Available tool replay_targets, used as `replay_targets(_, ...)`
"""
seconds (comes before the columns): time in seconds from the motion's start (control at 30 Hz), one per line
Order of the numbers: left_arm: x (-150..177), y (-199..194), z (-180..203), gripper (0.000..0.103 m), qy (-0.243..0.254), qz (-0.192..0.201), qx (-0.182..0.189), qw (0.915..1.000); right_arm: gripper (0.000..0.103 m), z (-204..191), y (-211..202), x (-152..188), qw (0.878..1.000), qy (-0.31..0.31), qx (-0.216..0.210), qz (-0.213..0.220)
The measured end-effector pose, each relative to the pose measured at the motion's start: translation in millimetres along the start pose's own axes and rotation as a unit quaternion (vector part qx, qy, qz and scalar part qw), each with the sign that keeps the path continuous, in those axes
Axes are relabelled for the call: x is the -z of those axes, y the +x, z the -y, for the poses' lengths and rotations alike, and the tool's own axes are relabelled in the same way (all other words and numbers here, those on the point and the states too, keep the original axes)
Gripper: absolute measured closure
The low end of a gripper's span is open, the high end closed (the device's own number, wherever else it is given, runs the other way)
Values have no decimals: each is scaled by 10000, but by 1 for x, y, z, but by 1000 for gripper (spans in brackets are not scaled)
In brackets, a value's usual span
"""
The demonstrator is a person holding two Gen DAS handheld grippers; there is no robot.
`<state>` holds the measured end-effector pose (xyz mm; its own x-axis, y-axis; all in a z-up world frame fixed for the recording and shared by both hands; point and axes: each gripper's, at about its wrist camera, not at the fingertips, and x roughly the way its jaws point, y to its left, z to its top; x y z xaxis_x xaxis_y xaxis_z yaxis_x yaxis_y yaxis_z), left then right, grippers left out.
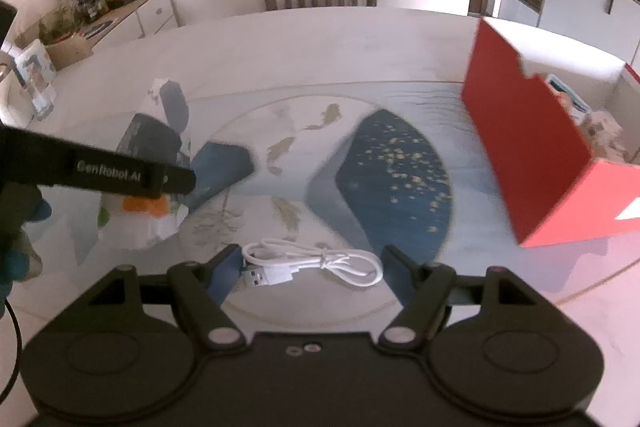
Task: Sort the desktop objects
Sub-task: 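Grasp the white-and-grey snack bag with the left tool while the right tool grasps the white USB cable, then carry the snack bag and USB cable over the red box with both tools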
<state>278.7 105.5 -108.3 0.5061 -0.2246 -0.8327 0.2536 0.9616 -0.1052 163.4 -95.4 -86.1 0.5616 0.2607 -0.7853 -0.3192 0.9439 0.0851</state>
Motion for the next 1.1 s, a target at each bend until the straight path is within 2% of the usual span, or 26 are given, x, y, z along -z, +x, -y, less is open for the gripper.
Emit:
replay_targets(0.4,-4,-18,75,38,326,-92,362,9988,28,54,-39,1,9993,253,103,246)
replay_targets(0.8,-26,-24,141,38,528,-130,711,9960,28,109,-76,-10,9980,348,204,480)
replay_targets(1.1,-44,-22,184,38,652,-7,797,9947,28,156,-92,-18,9971,394,280,593)
